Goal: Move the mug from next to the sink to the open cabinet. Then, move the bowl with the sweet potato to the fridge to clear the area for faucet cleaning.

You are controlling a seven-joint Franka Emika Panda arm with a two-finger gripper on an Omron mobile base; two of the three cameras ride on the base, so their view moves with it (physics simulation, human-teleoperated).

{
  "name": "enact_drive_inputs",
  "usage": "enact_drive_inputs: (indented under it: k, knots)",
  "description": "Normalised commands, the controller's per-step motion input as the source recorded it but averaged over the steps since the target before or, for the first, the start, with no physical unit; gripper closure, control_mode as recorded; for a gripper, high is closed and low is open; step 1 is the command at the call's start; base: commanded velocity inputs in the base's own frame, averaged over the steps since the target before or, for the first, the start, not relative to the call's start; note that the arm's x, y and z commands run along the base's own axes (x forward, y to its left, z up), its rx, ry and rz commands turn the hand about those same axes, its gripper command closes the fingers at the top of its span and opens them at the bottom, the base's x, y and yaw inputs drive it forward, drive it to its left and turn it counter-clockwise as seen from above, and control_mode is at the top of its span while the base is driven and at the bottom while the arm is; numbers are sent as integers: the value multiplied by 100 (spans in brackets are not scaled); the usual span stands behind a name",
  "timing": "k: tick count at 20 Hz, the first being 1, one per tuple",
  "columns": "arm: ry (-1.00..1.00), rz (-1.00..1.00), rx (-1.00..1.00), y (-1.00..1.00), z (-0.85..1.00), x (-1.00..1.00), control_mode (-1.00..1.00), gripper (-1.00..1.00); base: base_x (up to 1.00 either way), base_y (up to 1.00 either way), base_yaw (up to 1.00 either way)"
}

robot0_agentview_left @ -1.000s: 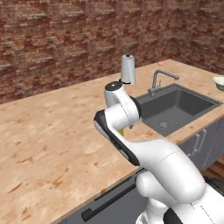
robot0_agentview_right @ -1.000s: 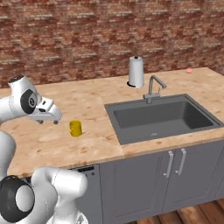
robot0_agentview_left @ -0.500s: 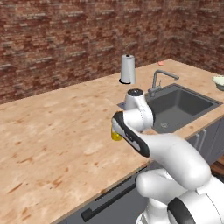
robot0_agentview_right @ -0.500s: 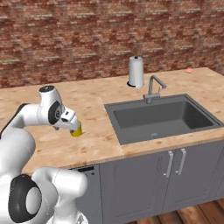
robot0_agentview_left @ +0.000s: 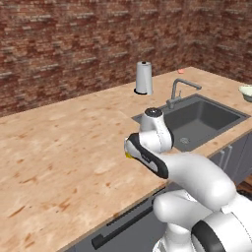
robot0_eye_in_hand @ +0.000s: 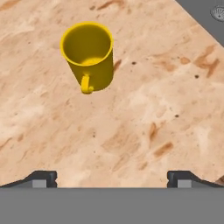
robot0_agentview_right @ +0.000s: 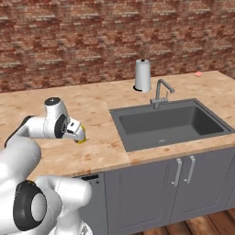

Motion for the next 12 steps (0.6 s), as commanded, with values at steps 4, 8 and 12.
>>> enact_drive_inputs:
  k: [4,8,12]
  knots:
    - [0,0,-1,37,0,40,-100,-100,0,0,0]
    - [0,0,0,8,-13,17,-100,-100,0,0,0]
    - [0,0,0,0,-29,16,-100,-100,0,0,0]
